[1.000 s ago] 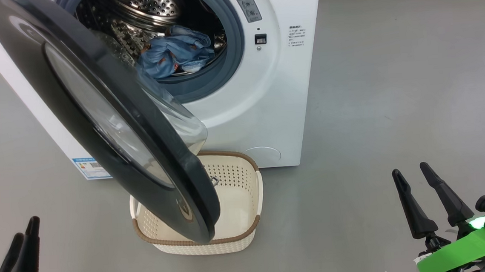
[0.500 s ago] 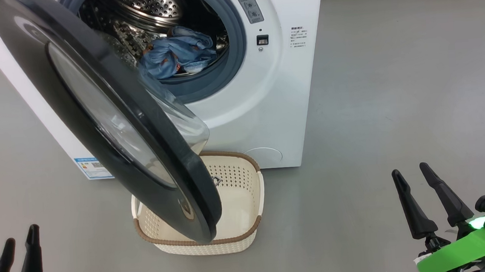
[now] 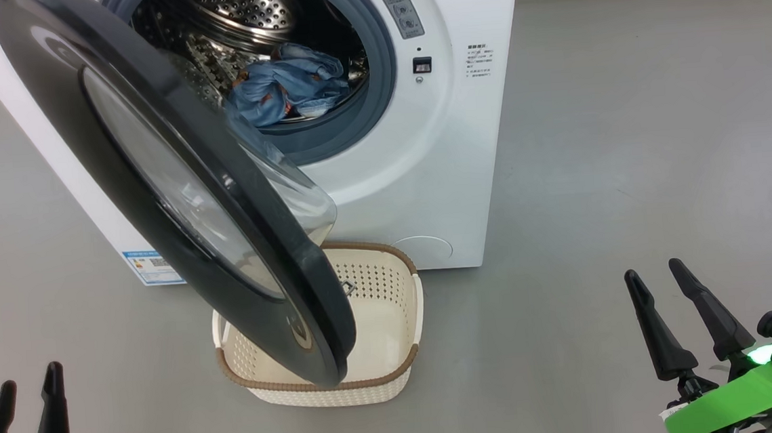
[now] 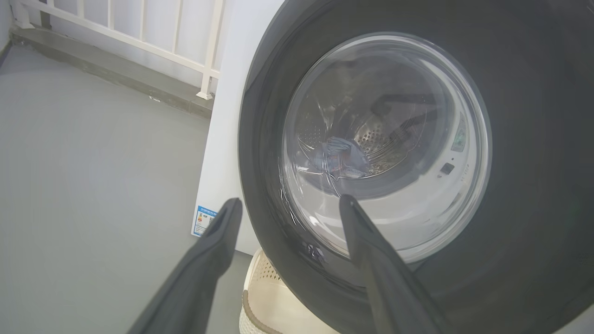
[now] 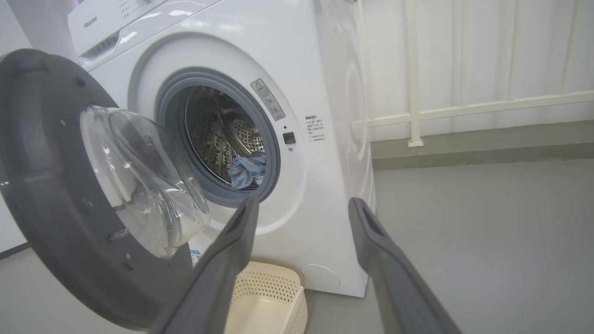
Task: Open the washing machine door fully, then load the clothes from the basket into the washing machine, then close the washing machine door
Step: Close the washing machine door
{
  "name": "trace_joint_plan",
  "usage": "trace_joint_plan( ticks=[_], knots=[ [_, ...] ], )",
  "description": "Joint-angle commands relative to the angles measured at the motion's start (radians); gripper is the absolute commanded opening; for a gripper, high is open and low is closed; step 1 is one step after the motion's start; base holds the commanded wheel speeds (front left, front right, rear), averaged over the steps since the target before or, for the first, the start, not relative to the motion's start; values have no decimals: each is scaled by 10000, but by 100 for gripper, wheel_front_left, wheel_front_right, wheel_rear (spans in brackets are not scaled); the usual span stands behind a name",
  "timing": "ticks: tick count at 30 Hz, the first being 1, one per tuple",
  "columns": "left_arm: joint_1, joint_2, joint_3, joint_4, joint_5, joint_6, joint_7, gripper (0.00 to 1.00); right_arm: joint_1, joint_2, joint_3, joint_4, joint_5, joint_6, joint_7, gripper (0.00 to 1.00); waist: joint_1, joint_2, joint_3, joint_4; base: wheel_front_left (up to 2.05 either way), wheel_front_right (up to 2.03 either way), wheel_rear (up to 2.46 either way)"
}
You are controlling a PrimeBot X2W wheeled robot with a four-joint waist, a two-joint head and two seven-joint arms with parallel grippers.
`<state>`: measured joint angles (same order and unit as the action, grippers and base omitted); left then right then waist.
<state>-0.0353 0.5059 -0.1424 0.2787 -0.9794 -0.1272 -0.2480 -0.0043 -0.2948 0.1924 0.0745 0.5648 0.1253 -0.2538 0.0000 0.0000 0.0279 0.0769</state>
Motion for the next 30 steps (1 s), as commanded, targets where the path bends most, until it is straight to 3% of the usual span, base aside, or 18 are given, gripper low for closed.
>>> trace_joint_plan(
  ticks=[1,30],
  knots=[
    [-221,292,482,-99,183,-34,-120,100,-88,-246,164,-226,36,54,-80,100,0,0,0,2,0,0,0],
    [486,-1217,1951,-735,3785,-34,-137,100,-141,-255,154,-211,40,54,-80,100,0,0,-28,36,0,0,0]
  ],
)
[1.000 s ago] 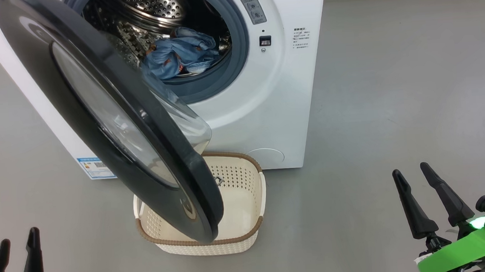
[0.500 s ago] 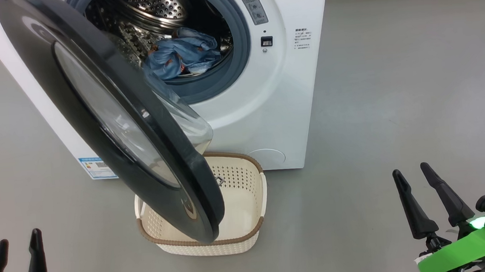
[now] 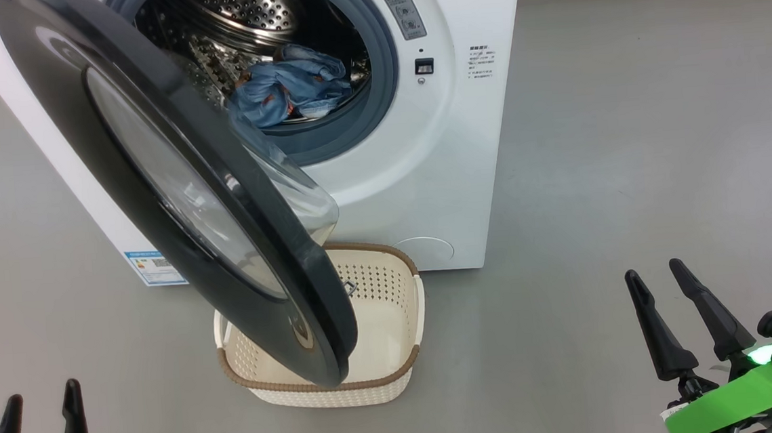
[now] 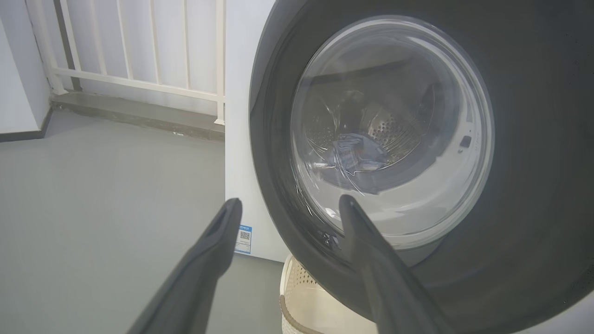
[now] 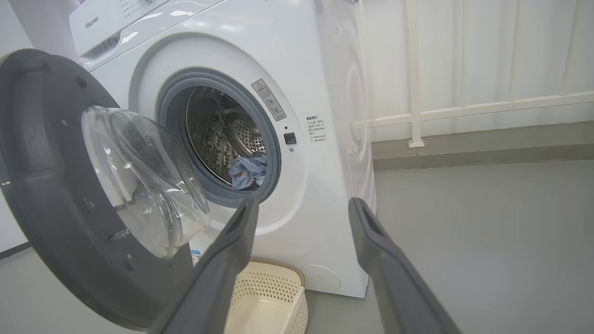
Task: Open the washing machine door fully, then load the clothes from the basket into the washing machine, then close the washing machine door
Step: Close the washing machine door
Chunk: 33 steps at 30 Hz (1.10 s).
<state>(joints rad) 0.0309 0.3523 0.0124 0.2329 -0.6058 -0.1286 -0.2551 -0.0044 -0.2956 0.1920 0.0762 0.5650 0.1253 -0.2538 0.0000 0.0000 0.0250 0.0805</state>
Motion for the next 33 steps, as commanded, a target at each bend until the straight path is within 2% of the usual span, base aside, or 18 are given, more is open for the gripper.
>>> trace_joint_plan(
  ticks=[1,15,16,18,19,27,33],
  knots=[
    [-146,244,431,-285,101,-21,-66,100,-143,-248,161,-227,39,54,-80,100,0,0,-2,-1,0,0,0],
    [-52,1,532,-439,500,-21,-66,100,-170,-268,298,-286,28,54,-80,100,0,0,-44,88,0,0,0],
    [-50,0,517,-443,518,-21,-66,100,-185,-282,376,-297,32,54,-80,64,0,0,-52,102,0,0,0],
    [-53,-16,513,-449,546,-21,-66,100,-229,-293,504,-328,47,54,-80,10,0,0,-65,134,0,0,0],
    [-49,-30,519,-453,563,-21,-66,100,-256,-297,575,-347,52,54,-80,0,0,0,-74,151,0,0,0],
    [115,-224,589,-528,767,-21,-66,100,-515,-234,1354,-469,72,54,-80,0,0,0,-228,379,0,0,0],
    [227,-378,659,-582,877,-21,-66,100,-835,-84,2313,-473,133,54,-80,0,0,0,-263,656,0,0,0]
  ],
)
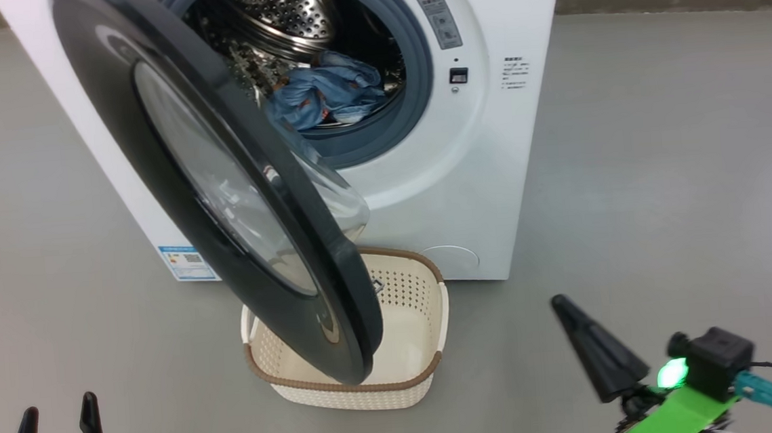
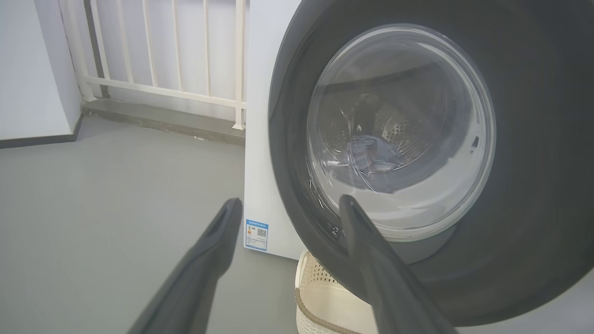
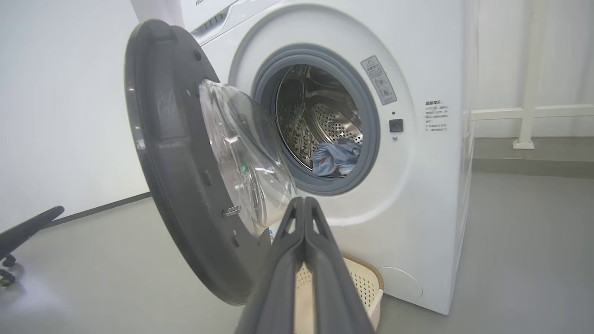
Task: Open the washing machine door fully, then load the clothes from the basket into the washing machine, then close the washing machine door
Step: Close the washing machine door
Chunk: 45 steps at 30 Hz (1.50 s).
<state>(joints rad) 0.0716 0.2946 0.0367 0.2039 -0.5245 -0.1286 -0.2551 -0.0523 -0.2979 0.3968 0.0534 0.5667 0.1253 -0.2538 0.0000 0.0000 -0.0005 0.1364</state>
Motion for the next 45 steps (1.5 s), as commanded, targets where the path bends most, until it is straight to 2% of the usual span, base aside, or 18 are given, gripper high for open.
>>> trace_joint_plan(
  ticks=[1,10,17,33,45],
  knots=[
    [-173,176,416,-299,69,-21,-66,100,-431,-21,448,-222,133,54,-80,0,0,0,-7,146,0,0,0],
    [-141,-4,432,-336,171,-21,-66,100,-1143,433,1968,148,326,54,-80,0,0,0,14,634,0,0,0],
    [-174,-107,492,-372,251,-21,-66,100,-1568,578,2529,343,483,54,-80,0,0,0,103,1076,0,0,0],
    [-404,-359,387,-410,422,-21,-66,100,-2911,1150,3372,826,723,54,-80,0,0,0,443,1991,0,0,0],
    [-530,-527,395,-439,450,-21,-66,100,-3459,1345,3519,1296,871,54,-80,0,0,0,671,2261,0,0,0]
  ],
)
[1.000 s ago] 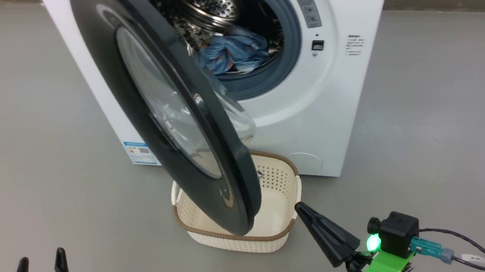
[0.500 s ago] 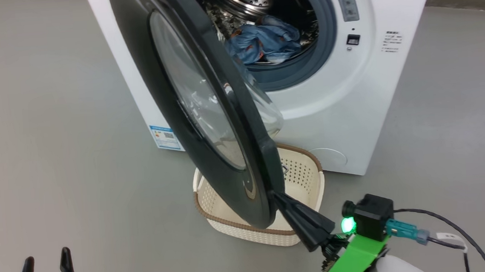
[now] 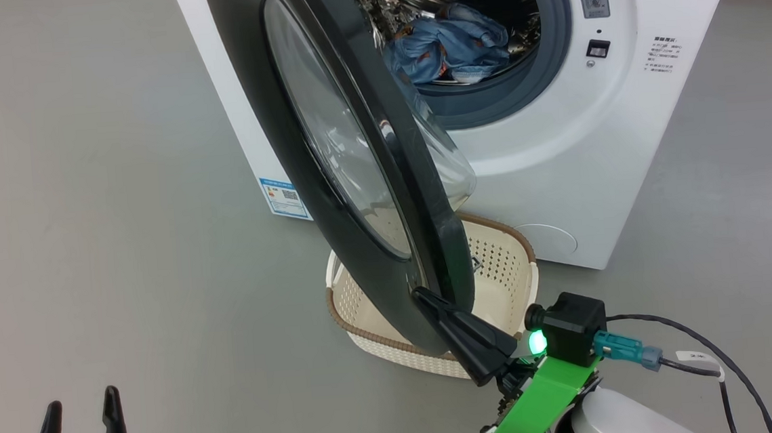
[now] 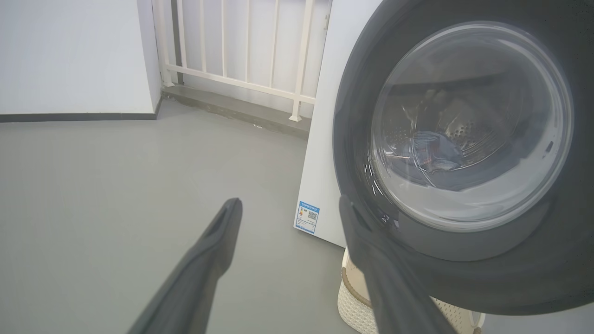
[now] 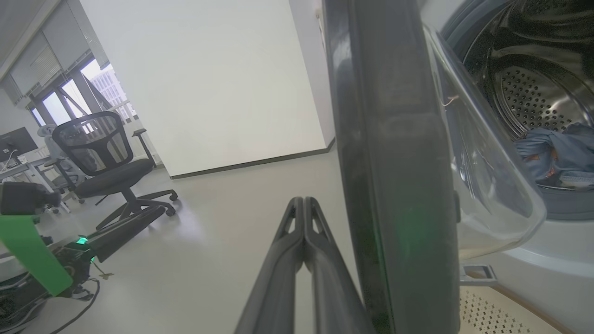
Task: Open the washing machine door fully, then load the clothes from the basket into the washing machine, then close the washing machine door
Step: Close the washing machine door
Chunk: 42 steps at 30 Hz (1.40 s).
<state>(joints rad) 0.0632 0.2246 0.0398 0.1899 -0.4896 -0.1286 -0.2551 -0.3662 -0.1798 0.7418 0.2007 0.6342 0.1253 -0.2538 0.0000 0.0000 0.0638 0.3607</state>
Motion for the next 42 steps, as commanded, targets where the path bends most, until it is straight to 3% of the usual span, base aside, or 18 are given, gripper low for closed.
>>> trace_joint_plan(
  ticks=[1,20,42],
  knots=[
    [-461,168,359,-300,102,-21,-66,100,-348,168,57,-150,204,54,-80,0,0,0,42,23,0,0,0],
    [-582,104,258,-408,160,-21,-67,100,-596,340,-540,330,48,54,-80,0,0,0,145,84,0,0,0],
    [-880,-276,-251,-808,251,-21,-67,100,-1134,98,-2765,819,-694,54,-80,0,0,0,577,129,0,0,0]
  ],
)
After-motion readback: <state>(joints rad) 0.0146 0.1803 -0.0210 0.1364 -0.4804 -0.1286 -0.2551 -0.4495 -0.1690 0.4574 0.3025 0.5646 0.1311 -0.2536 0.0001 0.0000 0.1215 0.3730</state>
